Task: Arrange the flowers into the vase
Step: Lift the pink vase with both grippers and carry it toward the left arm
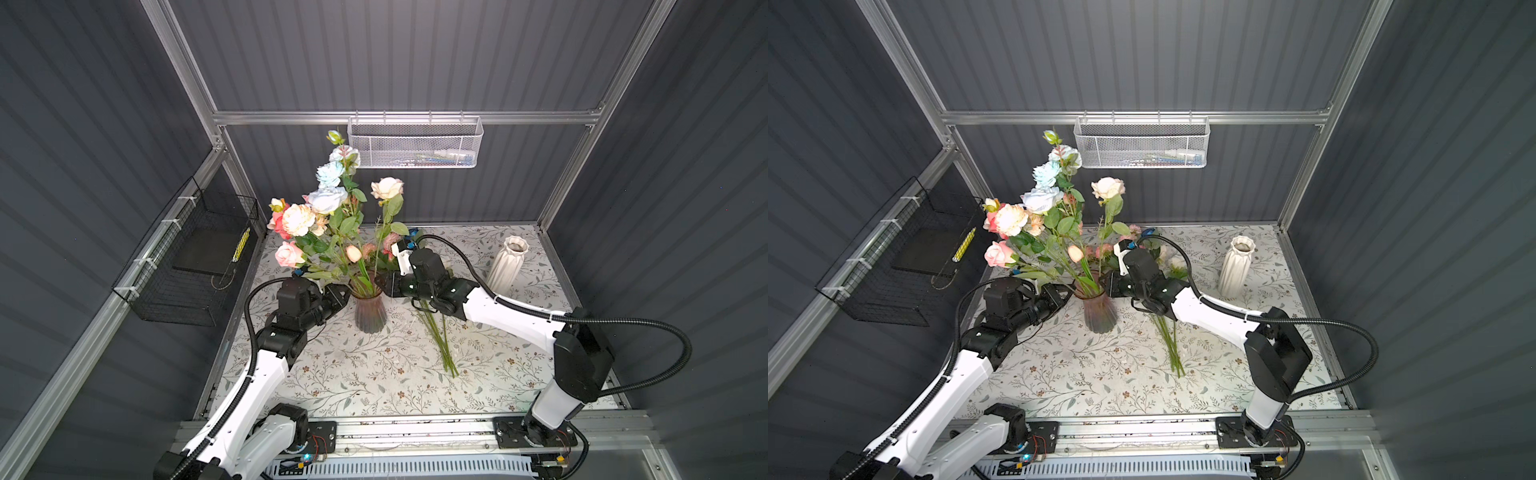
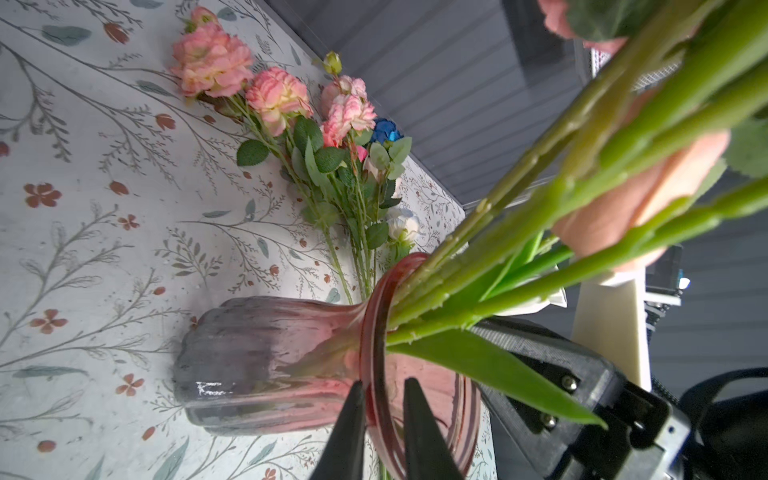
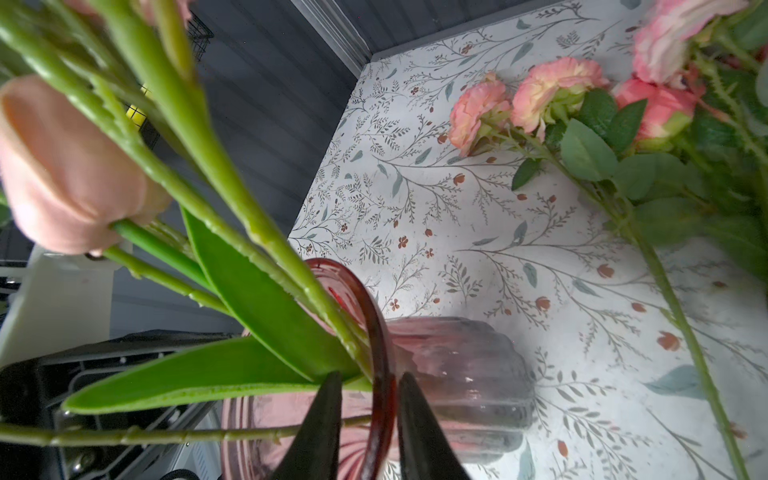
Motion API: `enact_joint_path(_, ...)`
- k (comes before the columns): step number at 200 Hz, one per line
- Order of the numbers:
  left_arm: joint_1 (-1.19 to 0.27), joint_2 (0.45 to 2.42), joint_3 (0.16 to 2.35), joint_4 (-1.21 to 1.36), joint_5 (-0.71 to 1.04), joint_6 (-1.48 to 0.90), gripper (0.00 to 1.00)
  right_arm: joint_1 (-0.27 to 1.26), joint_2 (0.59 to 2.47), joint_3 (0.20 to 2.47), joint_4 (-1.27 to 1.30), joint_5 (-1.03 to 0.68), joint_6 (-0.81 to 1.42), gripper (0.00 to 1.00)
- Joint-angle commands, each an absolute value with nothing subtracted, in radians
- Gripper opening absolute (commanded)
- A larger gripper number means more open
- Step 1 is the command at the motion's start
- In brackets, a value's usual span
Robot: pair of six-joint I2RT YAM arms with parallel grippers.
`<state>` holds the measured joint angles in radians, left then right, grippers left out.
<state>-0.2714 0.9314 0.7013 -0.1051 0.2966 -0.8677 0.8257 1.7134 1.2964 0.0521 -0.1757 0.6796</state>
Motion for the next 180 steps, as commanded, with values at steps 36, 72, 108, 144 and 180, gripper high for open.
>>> enact_joint_path(36, -0.188, 0.946, 0.78, -0.149, 0.287, -0.806, 0.19, 0.841, 1.827, 1.444, 0.087, -0.209, 0.668, 0.26)
enact_joint_path(72, -0.176, 0.955, 0.817, -0.181, 0.289, -0.78, 0.18, 0.845, 1.864, 1.469, 0.105, -0.207, 0.683, 0.26)
enact_joint_path(108, -0.176, 0.947, 0.818, -0.212, 0.278, -0.774, 0.18, 0.844, 1.837, 1.421, 0.106, -0.174, 0.671, 0.25)
enact_joint_path(144, -0.175, 0.956, 0.829, -0.218, 0.292, -0.774, 0.19, 0.844, 1.791, 1.34, 0.105, -0.149, 0.668, 0.22)
enact_joint_path(180, -0.175, 0.959, 0.848, -0.235, 0.316, -0.768, 0.25, 0.842, 1.766, 1.316, 0.099, -0.137, 0.657, 0.23)
